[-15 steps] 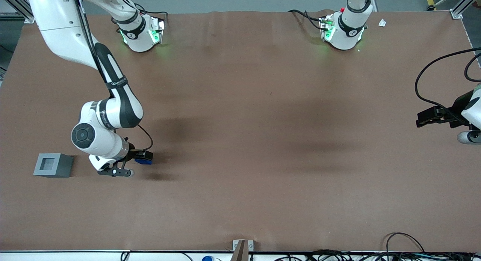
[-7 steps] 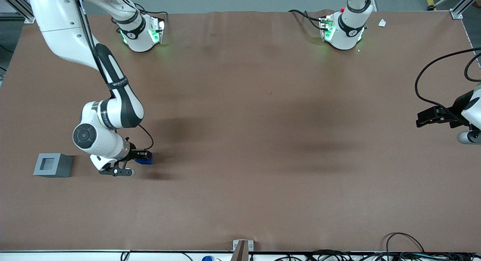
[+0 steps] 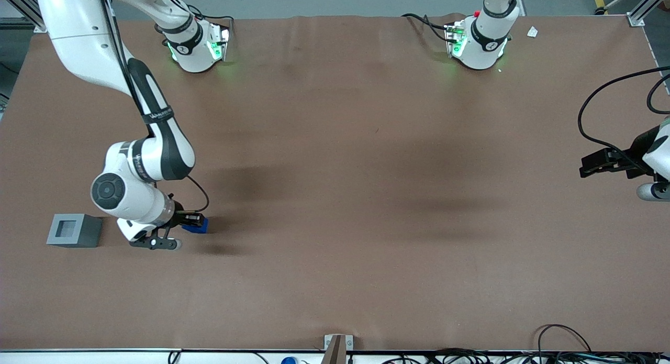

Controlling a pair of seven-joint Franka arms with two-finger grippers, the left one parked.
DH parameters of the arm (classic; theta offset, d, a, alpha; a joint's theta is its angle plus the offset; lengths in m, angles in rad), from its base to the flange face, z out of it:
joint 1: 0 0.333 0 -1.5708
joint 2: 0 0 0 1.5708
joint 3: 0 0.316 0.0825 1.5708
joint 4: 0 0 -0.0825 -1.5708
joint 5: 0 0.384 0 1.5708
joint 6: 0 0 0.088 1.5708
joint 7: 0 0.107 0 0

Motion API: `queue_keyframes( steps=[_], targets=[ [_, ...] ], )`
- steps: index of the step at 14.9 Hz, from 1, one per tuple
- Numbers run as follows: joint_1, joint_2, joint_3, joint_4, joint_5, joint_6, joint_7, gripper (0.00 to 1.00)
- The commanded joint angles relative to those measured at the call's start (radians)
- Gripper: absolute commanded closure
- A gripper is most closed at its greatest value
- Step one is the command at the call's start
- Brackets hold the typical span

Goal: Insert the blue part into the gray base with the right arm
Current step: 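Close the right gripper on the blue block and lift it, then carry the blue block over the gray base's opening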

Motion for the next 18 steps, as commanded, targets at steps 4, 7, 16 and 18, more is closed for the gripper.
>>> queue_keyframes(
  steps=[4, 7, 16, 18],
  targets=[
    [-0.124, -0.070, 0.008, 0.085, -0.008, -0.126, -0.011, 0.77],
    [-0.188, -0.077, 0.008, 0.137, -0.008, -0.175, -0.057, 0.77],
    [-0.357, -0.072, 0.008, 0.165, -0.011, -0.182, -0.310, 0.77],
    [-0.380, -0.070, 0.006, 0.173, -0.012, -0.183, -0.355, 0.77]
  ],
)
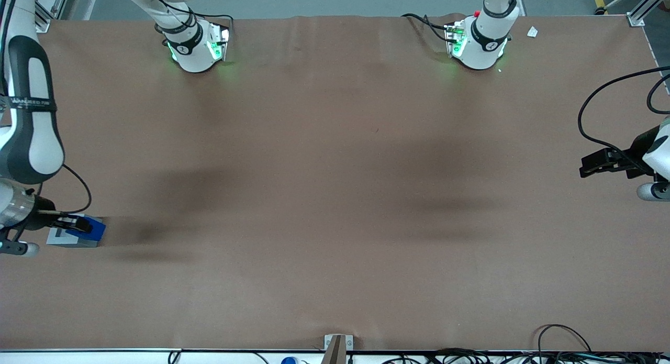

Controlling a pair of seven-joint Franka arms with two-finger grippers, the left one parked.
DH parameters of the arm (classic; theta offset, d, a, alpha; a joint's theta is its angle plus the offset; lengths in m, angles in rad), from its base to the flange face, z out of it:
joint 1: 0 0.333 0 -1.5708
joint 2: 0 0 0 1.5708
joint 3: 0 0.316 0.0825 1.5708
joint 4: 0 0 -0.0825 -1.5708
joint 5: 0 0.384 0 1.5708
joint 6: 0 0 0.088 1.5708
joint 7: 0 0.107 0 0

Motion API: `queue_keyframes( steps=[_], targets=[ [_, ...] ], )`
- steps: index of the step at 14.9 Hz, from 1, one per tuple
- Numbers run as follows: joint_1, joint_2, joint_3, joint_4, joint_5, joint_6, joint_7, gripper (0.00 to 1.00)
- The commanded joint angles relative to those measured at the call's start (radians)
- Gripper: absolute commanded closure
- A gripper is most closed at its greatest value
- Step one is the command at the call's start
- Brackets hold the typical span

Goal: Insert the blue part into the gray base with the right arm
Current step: 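Carry the blue block over the gray base's opening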

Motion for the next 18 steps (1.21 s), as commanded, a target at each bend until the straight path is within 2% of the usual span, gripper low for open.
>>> queue_keyframes(
  steps=[1, 6, 10, 18],
  targets=[
    [-0.044, -0.005, 0.017, 0.012, -0.011, -0.011, -0.064, 0.77],
    [-0.095, 0.006, 0.017, 0.015, -0.014, -0.008, -0.152, 0.77],
    [-0.130, 0.047, 0.017, 0.061, -0.041, -0.009, -0.210, 0.77],
    [-0.156, 0.106, 0.019, 0.104, -0.038, -0.003, -0.269, 0.78]
  ],
)
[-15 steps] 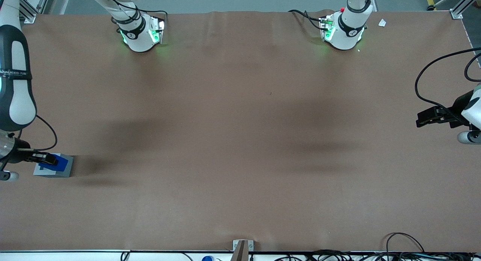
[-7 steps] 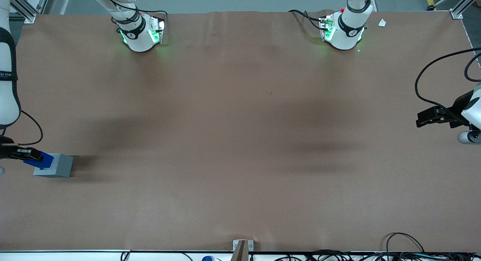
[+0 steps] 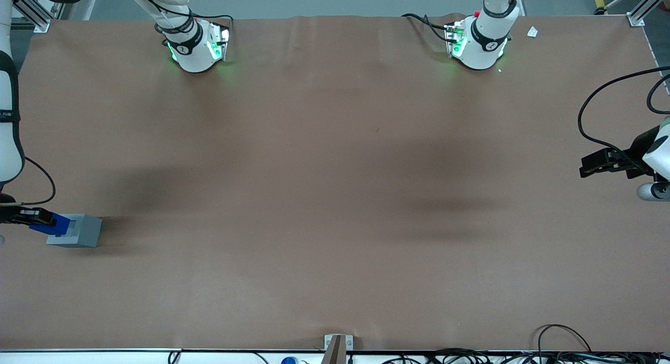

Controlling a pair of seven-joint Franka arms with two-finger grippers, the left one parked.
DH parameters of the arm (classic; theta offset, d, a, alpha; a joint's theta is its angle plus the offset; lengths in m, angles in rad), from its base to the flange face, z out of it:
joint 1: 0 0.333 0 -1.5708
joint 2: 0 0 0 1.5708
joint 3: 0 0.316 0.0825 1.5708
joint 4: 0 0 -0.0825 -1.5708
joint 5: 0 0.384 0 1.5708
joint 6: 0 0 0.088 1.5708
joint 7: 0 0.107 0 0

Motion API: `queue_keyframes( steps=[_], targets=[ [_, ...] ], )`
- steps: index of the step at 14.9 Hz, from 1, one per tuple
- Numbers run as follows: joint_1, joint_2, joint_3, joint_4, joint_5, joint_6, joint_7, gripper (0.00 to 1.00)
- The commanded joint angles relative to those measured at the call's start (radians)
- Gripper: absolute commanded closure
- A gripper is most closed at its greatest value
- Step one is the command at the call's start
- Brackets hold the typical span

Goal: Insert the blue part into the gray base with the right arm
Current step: 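Carry the blue block over the gray base's opening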

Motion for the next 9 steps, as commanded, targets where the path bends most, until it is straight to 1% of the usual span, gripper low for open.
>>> queue_keyframes(
  steps=[1, 9],
  targets=[
    [-0.019, 0.028, 0.017, 0.045, -0.008, -0.010, -0.019, 0.79],
    [-0.039, 0.074, 0.017, 0.086, 0.001, -0.013, -0.007, 0.80]
  ],
)
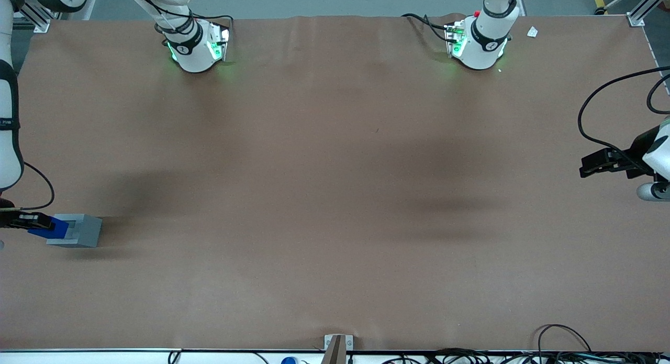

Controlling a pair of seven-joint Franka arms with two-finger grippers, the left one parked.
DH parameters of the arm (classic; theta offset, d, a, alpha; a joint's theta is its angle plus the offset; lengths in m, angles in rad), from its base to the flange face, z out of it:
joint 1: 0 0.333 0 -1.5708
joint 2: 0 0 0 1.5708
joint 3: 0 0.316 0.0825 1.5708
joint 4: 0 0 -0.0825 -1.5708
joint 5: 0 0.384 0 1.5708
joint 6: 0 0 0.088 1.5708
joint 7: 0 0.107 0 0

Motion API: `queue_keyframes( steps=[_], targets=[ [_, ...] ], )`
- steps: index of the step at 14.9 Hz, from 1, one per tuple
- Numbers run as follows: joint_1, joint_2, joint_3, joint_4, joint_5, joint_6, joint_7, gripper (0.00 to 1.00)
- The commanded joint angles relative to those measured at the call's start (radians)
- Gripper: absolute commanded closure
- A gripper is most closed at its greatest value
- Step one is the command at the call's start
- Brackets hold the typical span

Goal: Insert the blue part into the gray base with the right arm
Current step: 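Carry the blue block over the gray base's opening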

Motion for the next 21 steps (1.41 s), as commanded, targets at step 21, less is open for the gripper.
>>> queue_keyframes(
  steps=[21],
  targets=[
    [-0.026, 0.038, 0.019, 0.019, 0.023, -0.010, 0.021, 0.81]
  ],
)
